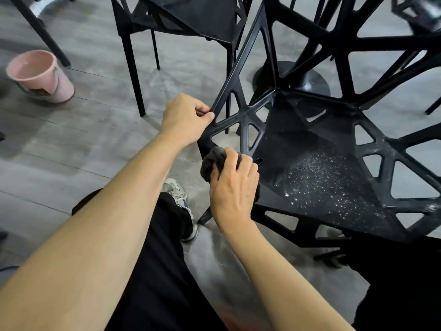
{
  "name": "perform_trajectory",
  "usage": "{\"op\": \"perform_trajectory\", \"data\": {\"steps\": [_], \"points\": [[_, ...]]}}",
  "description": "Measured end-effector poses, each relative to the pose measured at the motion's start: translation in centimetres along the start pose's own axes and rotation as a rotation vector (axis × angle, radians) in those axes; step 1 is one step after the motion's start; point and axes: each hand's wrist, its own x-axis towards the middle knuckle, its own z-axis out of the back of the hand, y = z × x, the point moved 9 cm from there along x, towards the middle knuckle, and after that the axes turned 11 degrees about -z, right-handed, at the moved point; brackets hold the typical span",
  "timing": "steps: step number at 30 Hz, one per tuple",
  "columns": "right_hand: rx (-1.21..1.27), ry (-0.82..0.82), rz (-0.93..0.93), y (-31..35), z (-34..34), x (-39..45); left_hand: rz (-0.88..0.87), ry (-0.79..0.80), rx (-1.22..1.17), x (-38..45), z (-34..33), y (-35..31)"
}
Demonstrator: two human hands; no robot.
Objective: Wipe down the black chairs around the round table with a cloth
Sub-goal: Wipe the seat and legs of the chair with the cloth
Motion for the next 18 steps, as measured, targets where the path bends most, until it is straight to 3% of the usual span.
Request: {"op": "perform_trajectory", "data": {"steps": [7,10,14,18], "points": [[0.074,-0.057,-0.228,-0.4,-1.3,6.6,-0.043,0.004,0.158,0.1,0.1,-1.0],[-0.032,-0.015,-0.180,-0.4,-3.2,12.1,-0.055,0.002,0.176,-0.1,0.2,-1.5],[-0.145,-0.093,-0.111,-1.3,-4.3,14.5,-0.025,-0.020,0.151,0.2,0.2,-1.8],[-0.046,-0.022,-0.058,-1.4,-4.4,15.5,0.019,-0.034,0.140,0.7,0.1,-1.5]]}}
